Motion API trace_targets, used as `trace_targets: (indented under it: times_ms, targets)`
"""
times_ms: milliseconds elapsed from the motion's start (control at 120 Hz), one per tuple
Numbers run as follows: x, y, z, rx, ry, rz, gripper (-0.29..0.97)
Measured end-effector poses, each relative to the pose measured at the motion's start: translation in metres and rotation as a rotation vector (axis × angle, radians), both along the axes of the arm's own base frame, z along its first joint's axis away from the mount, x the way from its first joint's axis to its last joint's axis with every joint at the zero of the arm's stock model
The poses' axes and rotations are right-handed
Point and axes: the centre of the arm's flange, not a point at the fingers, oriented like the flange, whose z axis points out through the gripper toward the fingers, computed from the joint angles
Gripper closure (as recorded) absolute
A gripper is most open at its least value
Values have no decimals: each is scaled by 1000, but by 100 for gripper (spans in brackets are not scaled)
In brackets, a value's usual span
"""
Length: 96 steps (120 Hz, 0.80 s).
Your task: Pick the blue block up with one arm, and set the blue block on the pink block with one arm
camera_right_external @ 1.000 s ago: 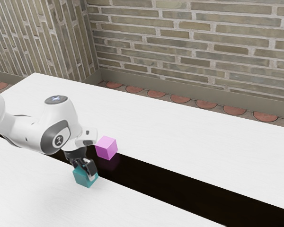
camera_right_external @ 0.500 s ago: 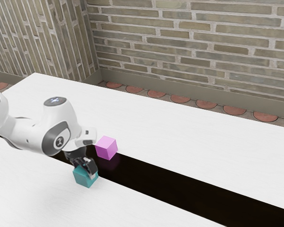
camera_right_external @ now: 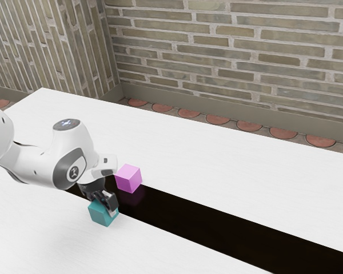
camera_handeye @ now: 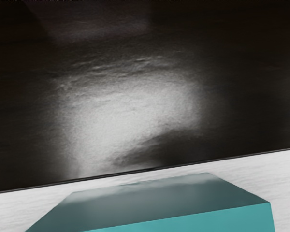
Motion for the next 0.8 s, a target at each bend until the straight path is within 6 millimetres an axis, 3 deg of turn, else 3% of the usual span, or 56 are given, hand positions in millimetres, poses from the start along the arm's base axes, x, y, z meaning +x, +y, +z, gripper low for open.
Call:
trace_targets:
  times_ms: [633, 800]
  targets:
    - [-1, 0, 1, -4, -1, 7, 26]
    - [0, 2, 5, -3, -9, 13, 34]
